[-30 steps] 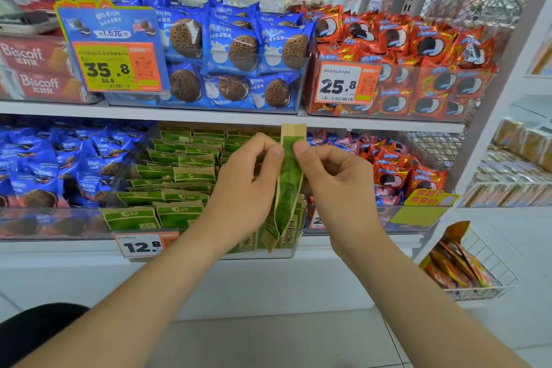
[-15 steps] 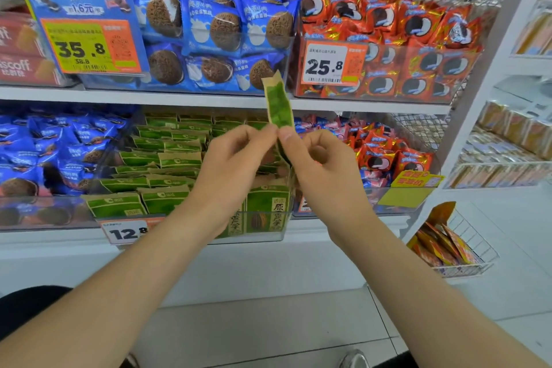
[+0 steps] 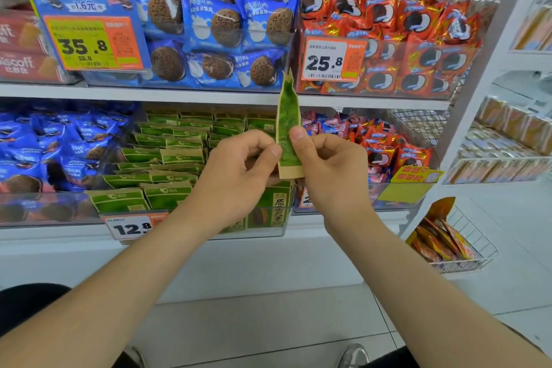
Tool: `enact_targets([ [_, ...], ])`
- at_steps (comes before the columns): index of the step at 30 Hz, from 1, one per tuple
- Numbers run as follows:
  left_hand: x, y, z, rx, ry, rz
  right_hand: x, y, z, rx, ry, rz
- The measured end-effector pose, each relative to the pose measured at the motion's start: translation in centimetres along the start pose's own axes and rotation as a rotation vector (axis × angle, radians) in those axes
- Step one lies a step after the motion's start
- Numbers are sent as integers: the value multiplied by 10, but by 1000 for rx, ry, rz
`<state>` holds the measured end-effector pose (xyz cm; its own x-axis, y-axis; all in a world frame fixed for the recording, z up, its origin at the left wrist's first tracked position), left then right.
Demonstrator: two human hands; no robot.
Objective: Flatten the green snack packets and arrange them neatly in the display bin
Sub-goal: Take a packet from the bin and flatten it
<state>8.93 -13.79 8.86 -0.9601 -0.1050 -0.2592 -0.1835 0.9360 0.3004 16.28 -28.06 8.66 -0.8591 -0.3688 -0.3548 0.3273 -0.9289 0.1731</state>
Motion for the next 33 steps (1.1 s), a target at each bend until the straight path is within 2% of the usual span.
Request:
enact_targets([
  [2, 0, 2, 0, 109, 33, -26, 0, 1, 0, -46, -44, -21],
  [4, 0, 5, 2, 230, 83, -77, -2, 1, -2, -205, -178, -15],
  [7, 0, 2, 5, 439, 174, -27, -4, 0, -7, -378, -357, 154],
  [8, 1, -1, 5, 515, 211, -2, -4, 1, -5, -381, -365, 194],
  [10, 3, -8, 5, 596, 264, 18, -5, 5, -4, -349, -359, 159],
  [14, 4, -19, 9, 568, 291, 17, -6, 11, 1, -327, -329, 45],
  [16, 4, -22, 12, 592, 291, 1, -4, 13, -1, -407, -359, 11],
  [20, 4, -25, 14, 734, 314, -41, 4, 4, -2, -664, -460, 151],
  [22, 4, -23, 15, 686, 300, -58, 6, 4, -2, -621, -448, 205],
  [26, 2, -12, 10, 97, 126, -92, 7, 15, 3, -314, -232, 103],
  [27, 3, -12, 6, 35, 82, -90, 7, 18, 6, -240, -171, 69],
  [29, 4, -14, -1, 62, 37, -36, 9, 19, 11, -192, -101, 40],
  [33, -2, -11, -2, 157, 114, 138, 11, 17, 9, -310, -194, 82],
])
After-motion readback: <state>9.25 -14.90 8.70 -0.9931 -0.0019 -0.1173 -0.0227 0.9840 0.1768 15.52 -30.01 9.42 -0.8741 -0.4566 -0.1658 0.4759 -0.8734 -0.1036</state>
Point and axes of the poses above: each hand's wrist, its own x-axis away from the middle knuckle, its own y-axis out of the back of the hand, z = x × y, the point moved 4 cm from there along -x, towards the middle knuckle, and after that the axes turned 10 degrees about z, right-handed, at the moved point
